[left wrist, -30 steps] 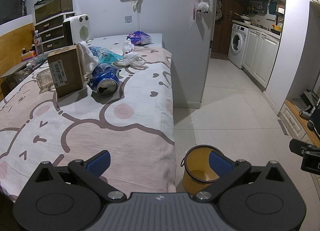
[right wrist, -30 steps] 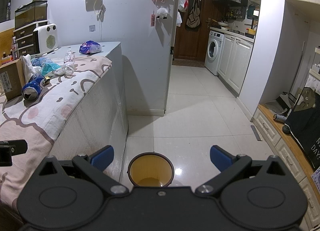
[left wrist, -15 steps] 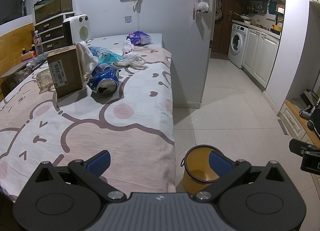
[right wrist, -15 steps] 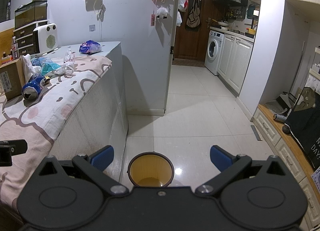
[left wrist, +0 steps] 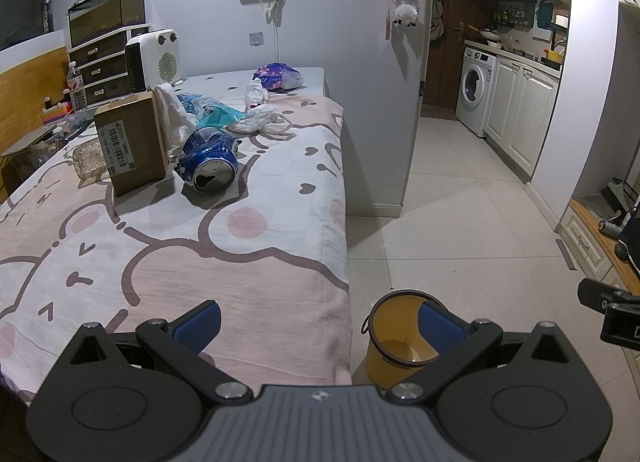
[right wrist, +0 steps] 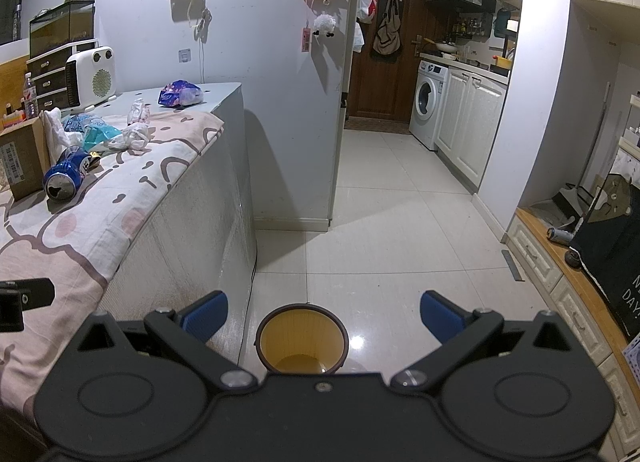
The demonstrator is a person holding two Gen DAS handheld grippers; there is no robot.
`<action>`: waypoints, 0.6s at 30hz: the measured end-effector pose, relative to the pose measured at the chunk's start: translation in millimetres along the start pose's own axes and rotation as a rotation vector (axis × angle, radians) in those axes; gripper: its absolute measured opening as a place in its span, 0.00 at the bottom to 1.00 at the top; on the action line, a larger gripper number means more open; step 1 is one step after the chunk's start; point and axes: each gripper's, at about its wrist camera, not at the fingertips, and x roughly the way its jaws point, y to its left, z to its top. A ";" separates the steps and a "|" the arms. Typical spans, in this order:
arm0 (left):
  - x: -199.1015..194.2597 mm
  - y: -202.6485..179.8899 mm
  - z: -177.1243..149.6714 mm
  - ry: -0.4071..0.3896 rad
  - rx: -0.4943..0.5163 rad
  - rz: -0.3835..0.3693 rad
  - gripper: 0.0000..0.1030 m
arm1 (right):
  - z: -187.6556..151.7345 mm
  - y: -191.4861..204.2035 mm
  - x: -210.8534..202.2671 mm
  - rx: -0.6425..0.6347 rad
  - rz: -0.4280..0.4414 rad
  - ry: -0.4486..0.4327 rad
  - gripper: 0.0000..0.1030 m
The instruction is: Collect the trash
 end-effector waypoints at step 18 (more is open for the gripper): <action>-3.9 -1.3 -1.5 -0.015 -0.004 -0.002 1.00 | -0.2 0.5 1.2 0.001 0.000 -0.003 1.00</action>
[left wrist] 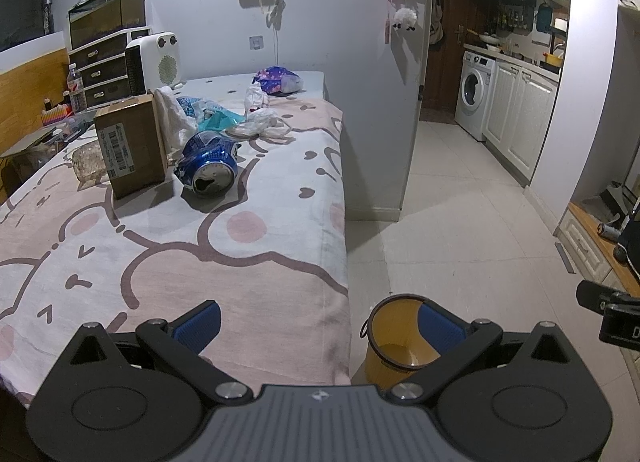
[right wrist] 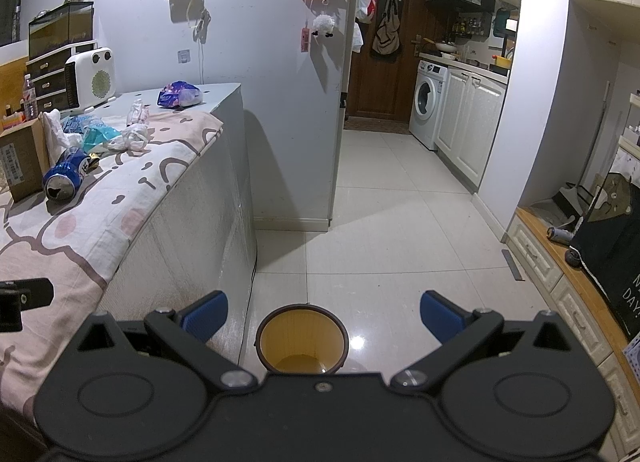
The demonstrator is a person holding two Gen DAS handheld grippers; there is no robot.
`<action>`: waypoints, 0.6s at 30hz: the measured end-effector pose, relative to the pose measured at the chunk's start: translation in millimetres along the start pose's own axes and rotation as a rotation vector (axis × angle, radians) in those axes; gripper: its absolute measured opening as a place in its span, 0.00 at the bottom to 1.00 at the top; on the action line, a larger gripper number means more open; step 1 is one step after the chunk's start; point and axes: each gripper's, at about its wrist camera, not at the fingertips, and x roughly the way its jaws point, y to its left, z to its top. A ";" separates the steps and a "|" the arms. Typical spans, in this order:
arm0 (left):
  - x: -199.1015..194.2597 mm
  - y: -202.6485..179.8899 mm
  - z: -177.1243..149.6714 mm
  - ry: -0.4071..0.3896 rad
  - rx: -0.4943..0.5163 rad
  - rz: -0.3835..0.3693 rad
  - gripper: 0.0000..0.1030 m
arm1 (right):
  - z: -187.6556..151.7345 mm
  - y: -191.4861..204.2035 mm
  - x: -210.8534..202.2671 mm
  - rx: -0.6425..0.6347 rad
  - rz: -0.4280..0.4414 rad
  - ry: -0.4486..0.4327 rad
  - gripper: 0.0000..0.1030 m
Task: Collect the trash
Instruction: 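Close the right tool on the blue can while the left tool nears the box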
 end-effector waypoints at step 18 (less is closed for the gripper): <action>0.5 68.6 48.1 -0.161 -0.082 0.182 1.00 | 27.9 27.6 24.7 -0.004 0.090 -0.111 1.00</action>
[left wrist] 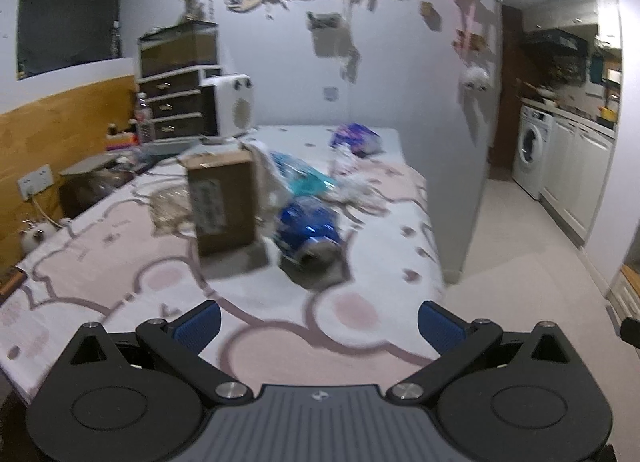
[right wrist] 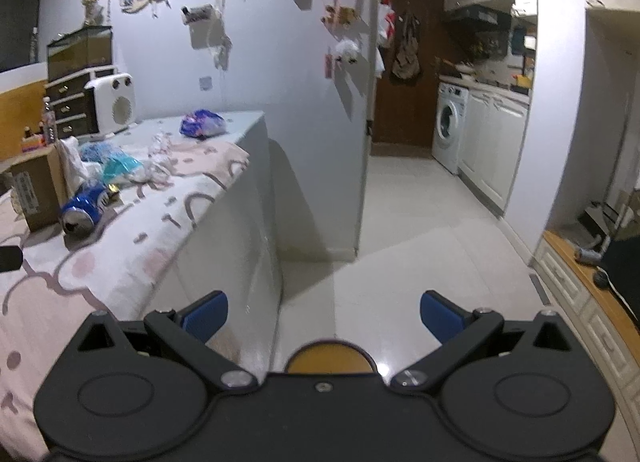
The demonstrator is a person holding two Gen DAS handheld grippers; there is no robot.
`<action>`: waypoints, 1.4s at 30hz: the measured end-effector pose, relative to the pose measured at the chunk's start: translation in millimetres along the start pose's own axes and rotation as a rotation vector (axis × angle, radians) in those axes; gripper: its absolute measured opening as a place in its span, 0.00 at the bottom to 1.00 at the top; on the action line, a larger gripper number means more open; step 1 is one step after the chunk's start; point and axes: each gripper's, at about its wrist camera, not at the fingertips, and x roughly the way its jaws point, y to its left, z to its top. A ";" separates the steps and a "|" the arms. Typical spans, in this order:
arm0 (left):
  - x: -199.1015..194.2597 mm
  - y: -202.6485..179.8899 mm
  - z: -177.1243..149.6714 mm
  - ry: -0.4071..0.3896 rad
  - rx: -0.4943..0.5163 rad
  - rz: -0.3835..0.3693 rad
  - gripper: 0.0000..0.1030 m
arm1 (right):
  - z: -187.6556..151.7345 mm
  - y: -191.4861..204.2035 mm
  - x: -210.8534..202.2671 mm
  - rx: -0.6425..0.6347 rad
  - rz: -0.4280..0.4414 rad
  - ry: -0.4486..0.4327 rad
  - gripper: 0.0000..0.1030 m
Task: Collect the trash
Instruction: 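Close the right tool on the blue can while the left tool nears the box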
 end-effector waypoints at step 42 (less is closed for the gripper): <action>206.2 91.1 128.9 0.077 -0.083 0.247 1.00 | 69.7 166.2 140.3 0.005 0.480 -0.045 1.00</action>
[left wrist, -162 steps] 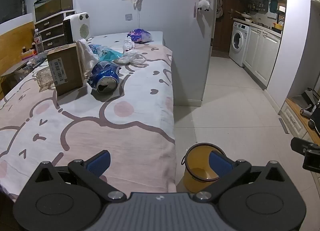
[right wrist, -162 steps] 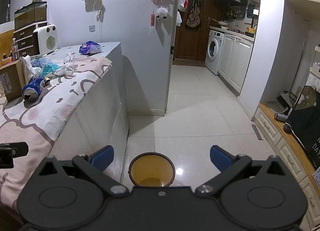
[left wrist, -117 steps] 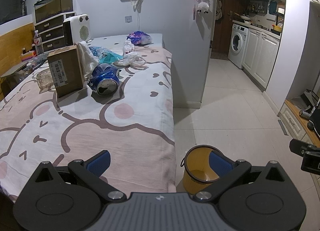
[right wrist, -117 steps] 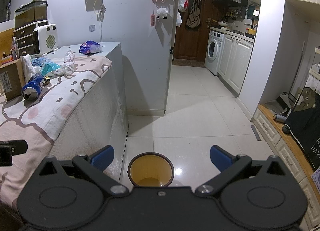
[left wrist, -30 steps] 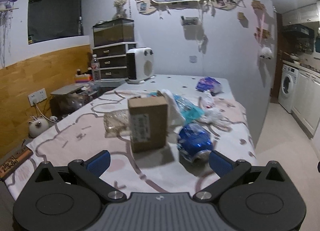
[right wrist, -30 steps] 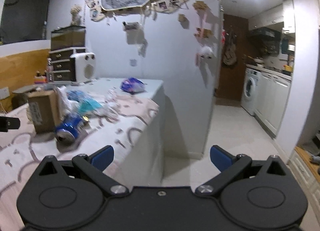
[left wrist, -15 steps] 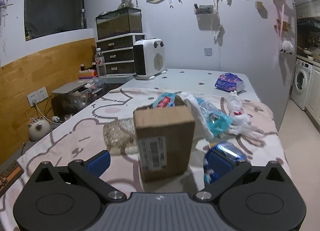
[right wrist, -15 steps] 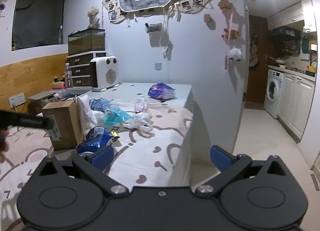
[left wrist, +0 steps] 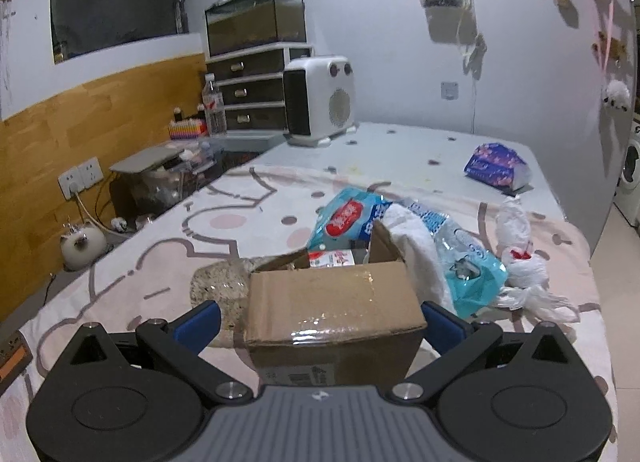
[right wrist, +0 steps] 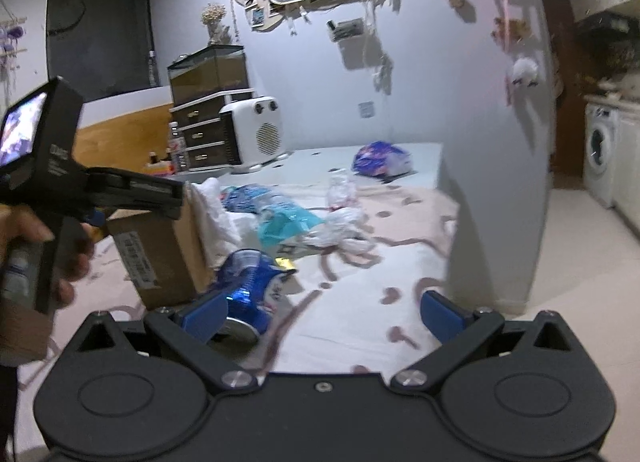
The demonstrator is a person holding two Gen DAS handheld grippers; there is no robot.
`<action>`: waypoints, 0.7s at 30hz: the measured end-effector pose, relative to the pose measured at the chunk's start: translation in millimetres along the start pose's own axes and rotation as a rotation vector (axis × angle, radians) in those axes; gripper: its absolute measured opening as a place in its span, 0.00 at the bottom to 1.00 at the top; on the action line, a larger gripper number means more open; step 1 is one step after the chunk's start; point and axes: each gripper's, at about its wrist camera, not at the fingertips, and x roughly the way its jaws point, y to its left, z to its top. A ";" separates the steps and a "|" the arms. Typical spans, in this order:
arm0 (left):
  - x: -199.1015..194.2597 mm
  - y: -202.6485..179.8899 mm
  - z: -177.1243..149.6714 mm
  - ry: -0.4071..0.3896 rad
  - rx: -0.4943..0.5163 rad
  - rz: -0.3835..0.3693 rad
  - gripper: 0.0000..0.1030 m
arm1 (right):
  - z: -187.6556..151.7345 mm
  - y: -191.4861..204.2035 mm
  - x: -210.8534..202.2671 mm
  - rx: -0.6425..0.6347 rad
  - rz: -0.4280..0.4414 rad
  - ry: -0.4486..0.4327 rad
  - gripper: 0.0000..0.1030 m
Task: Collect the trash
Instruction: 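Close the right tool on the blue can while the left tool nears the box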
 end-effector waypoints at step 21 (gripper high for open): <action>15.5 6.7 -5.6 0.044 -0.055 -0.069 0.88 | 8.6 15.0 126.4 0.232 0.173 0.285 0.84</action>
